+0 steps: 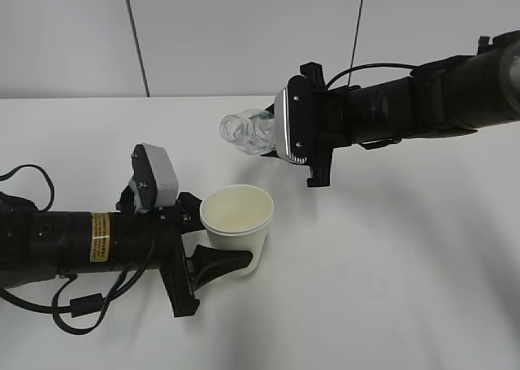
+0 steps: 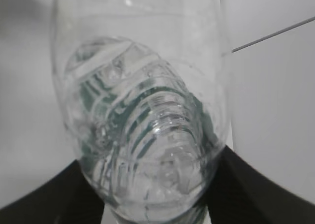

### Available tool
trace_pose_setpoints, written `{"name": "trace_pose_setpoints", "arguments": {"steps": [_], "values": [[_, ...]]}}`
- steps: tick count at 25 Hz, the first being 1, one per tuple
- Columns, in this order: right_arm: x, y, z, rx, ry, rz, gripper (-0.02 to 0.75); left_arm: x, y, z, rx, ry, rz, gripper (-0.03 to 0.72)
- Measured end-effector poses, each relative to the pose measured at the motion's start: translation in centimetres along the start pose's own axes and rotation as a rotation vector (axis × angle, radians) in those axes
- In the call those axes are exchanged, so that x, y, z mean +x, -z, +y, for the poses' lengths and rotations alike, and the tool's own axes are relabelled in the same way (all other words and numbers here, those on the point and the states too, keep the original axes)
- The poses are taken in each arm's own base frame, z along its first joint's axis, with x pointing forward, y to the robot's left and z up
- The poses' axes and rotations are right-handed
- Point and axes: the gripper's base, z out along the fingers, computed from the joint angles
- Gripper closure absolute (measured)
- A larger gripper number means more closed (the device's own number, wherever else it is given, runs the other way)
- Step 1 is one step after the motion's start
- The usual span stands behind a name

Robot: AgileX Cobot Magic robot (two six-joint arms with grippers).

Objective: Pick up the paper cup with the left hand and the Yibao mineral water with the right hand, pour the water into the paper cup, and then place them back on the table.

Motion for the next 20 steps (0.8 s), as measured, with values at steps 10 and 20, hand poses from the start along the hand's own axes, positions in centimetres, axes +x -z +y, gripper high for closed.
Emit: {"name": "trace_pose_setpoints", "arguments": {"steps": [10,20], "values": [[-0.08,0.00,0.00,0.000,0.000,-0.009,0.303,0.00,0.00,0.00,0.000,0.000,0.000,0.286],[-0.45,0.01,0.00,0.000,0.000,-0.050,0.304,0.00,0.00,0.01,-0.001,0.000,0.000,0.286]]}}
